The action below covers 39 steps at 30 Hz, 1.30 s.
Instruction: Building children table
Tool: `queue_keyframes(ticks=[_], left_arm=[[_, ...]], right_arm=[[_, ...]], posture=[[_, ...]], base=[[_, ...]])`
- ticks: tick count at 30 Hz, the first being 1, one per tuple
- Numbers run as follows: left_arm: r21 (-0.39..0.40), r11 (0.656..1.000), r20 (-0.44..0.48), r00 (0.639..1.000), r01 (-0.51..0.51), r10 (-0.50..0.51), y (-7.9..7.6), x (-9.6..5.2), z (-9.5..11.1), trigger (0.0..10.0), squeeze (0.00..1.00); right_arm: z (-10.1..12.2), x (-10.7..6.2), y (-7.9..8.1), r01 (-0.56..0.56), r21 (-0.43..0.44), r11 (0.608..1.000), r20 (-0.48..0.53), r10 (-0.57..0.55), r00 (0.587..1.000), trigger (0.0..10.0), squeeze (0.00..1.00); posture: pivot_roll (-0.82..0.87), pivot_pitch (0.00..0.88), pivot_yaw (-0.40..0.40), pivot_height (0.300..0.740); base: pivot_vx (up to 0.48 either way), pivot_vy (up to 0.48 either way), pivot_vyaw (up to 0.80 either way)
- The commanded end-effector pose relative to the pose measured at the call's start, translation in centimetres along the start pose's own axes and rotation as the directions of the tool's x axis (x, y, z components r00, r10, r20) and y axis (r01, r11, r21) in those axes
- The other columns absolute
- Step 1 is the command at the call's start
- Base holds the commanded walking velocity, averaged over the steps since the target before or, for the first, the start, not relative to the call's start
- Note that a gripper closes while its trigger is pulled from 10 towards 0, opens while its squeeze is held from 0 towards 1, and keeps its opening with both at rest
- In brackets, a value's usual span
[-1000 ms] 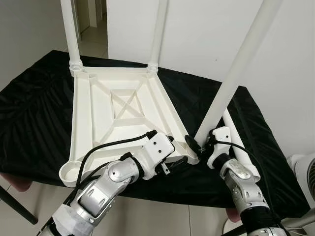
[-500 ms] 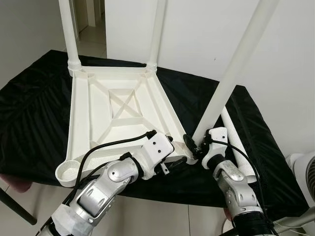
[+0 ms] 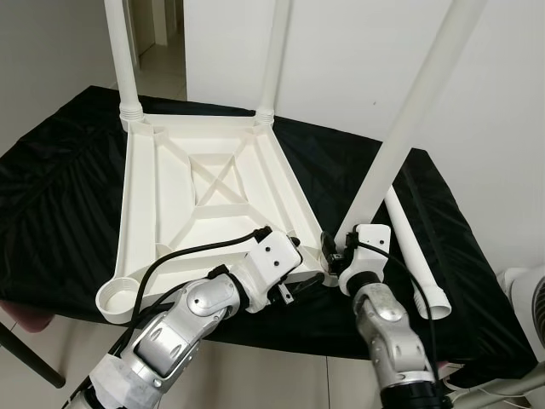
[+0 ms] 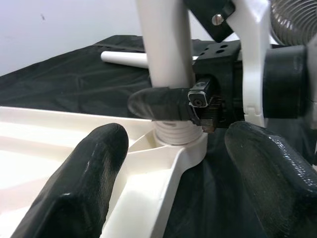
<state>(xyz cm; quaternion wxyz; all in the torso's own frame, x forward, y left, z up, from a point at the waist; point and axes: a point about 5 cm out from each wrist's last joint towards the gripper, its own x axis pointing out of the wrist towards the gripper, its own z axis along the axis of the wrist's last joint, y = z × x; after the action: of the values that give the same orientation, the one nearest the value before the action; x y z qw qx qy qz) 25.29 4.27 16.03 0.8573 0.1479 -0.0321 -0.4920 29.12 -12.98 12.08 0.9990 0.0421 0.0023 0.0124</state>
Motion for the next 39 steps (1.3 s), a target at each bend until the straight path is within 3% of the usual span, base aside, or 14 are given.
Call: queue_keyframes(ticks=[1, 6, 18, 19, 20, 21, 28, 29, 39], left_arm=[[-0.014, 0.993, -0.001, 0.993, 0.118, -0.118, -0.9, 0.0, -0.1, 10.0, 0.00], [-0.013, 0.994, 0.000, 0.994, 0.113, -0.113, -1.0, 0.0, -0.1, 10.0, 0.00], [-0.010, 0.993, 0.001, 0.994, 0.114, -0.114, -0.9, 0.0, -0.1, 10.0, 0.00], [-0.010, 0.993, 0.001, 0.993, 0.114, -0.114, -0.9, 0.0, -0.1, 10.0, 0.00], [-0.010, 0.993, 0.001, 0.993, 0.114, -0.114, -0.9, 0.0, -0.1, 10.0, 0.00], [-0.010, 0.993, 0.001, 0.993, 0.114, -0.114, -1.0, 0.0, -0.2, 10.0, 0.00], [-0.008, 0.993, -0.002, 0.993, 0.120, -0.120, -0.9, -0.1, -0.2, 10.0, 0.00], [-0.006, 0.992, -0.004, 0.992, 0.123, -0.123, -0.8, -0.1, -0.2, 10.0, 0.00], [0.005, 0.986, -0.011, 0.986, 0.166, -0.166, -0.3, -0.1, -0.1, 10.0, 0.00]], right_arm=[[-1.1, -0.7, -0.8, 0.094, -0.017, 0.995, -0.049, -0.094, 0.994, 10.0, 0.00], [-1.1, -1.1, 0.0, 0.119, 0.010, 0.993, -0.056, -0.119, 0.991, 10.0, 0.00], [-0.8, -1.1, 0.0, 0.132, 0.002, 0.991, -0.053, -0.131, 0.990, 10.0, 0.00], [-0.7, -1.1, 0.0, 0.134, 0.002, 0.991, -0.050, -0.134, 0.990, 10.0, 0.26], [-0.7, -1.1, 0.0, 0.134, 0.002, 0.991, -0.050, -0.134, 0.990, 10.0, 0.26], [-0.6, -1.2, -0.1, 0.133, 0.012, 0.991, -0.043, -0.133, 0.990, 10.0, 1.00], [-0.2, -1.1, -0.2, 0.132, 0.011, 0.991, -0.018, -0.132, 0.991, 10.0, 1.00], [-0.2, -1.1, -0.1, 0.120, 0.022, 0.993, -0.015, -0.119, 0.993, 10.0, 0.00], [0.2, -0.6, 0.6, 0.016, 0.042, 0.999, 0.027, -0.017, 1.000, 10.0, 0.00]], posture=[[0.01, 0.000, -0.139, 0.740], [0.01, 0.000, -0.144, 0.740], [0.01, 0.000, -0.144, 0.740], [0.01, 0.000, -0.144, 0.740], [0.01, 0.000, -0.144, 0.740], [0.00, 0.000, -0.141, 0.740], [0.00, 0.000, -0.129, 0.740], [0.00, 0.000, -0.106, 0.740], [-0.05, 0.000, -0.028, 0.740]], base=[[0.000, 0.000, 0.00], [0.000, 0.000, 0.00], [0.000, 0.000, 0.00], [0.000, 0.000, 0.00], [0.000, 0.000, 0.00], [0.000, 0.000, 0.00], [0.000, 0.000, 0.00], [0.000, 0.000, 0.00], [0.000, 0.000, 0.00]])
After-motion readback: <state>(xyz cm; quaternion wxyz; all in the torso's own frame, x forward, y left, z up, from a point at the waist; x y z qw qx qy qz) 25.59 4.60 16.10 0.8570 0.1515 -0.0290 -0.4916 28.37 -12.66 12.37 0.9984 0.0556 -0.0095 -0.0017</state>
